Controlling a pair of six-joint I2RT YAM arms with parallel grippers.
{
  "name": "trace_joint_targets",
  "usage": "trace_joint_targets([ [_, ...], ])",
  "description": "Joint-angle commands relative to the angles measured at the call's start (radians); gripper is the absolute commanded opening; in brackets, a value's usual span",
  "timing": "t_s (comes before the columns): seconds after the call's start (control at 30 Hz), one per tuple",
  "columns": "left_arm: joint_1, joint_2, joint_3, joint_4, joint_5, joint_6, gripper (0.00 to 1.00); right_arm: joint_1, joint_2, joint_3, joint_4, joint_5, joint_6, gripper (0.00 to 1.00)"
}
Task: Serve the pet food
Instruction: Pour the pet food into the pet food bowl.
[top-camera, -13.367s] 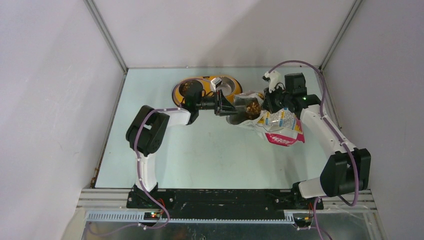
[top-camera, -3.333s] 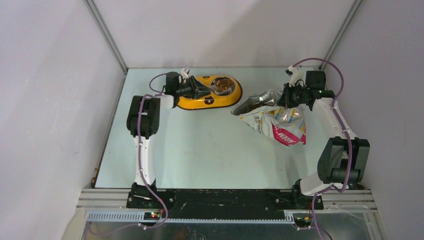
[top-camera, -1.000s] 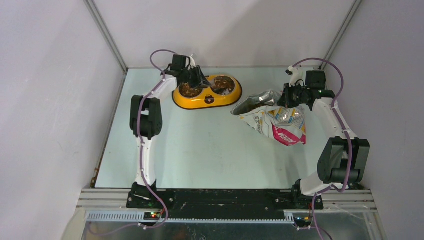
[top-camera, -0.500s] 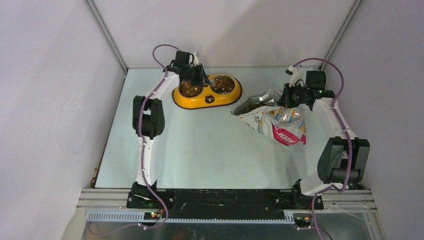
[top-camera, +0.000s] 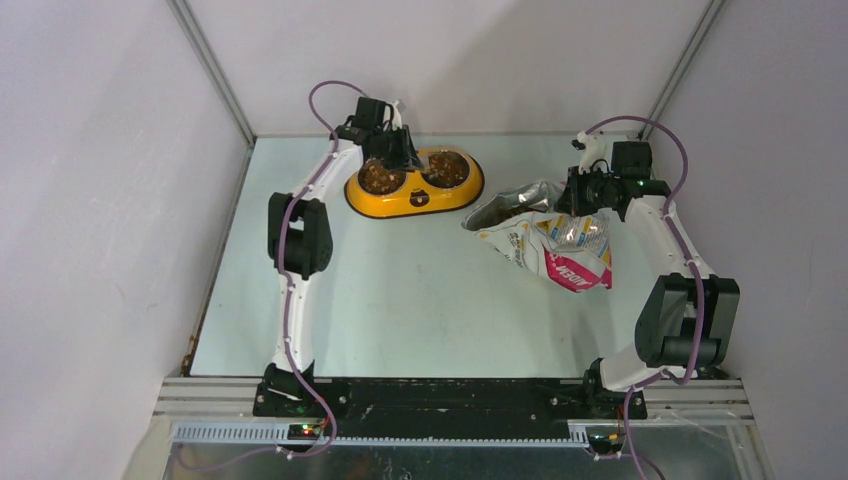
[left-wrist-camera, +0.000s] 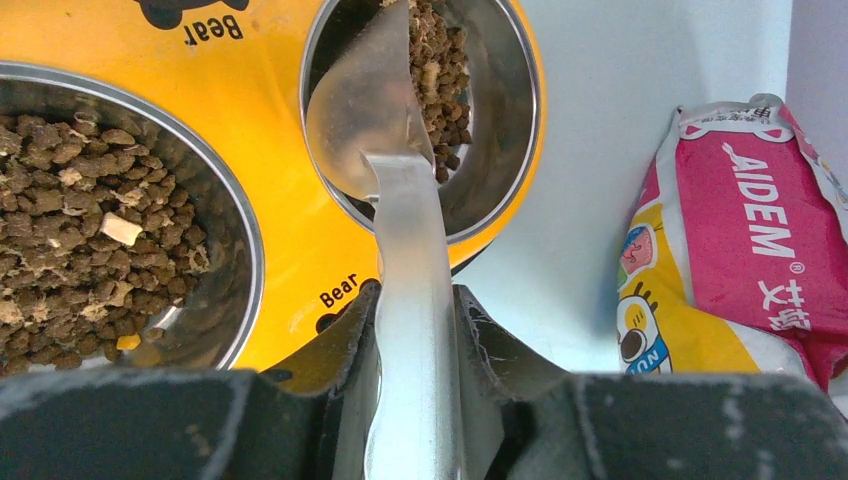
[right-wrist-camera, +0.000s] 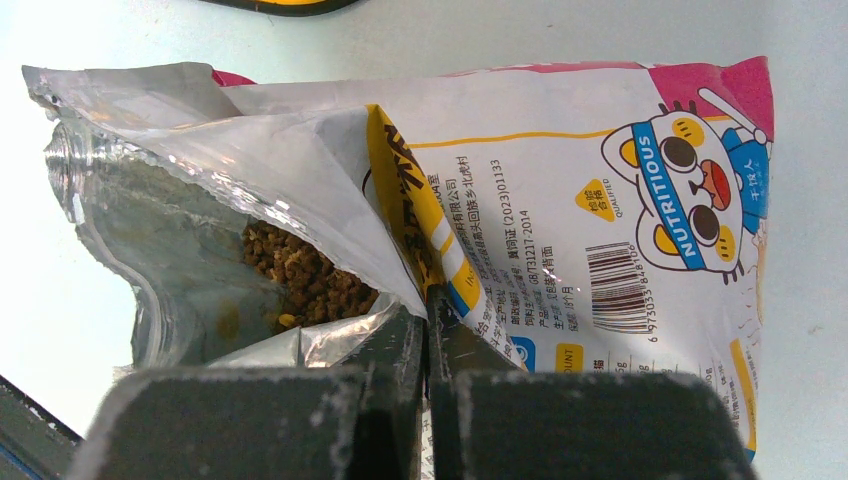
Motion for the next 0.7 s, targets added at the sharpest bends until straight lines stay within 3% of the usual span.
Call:
trace_joint_targets([
  [0.0,-0.008,-0.001,0.055,-0.022,-0.046,0.046,0.0,-0.034,-0.01,0.012,-0.067,0.09,-0.03,0.0],
  [0.67,-0.023,-0.05,0.063,-0.072,-0.059,0.082,0.0,-0.034,-0.014,0.012,-0.069,0.087,-0.027,0.0],
])
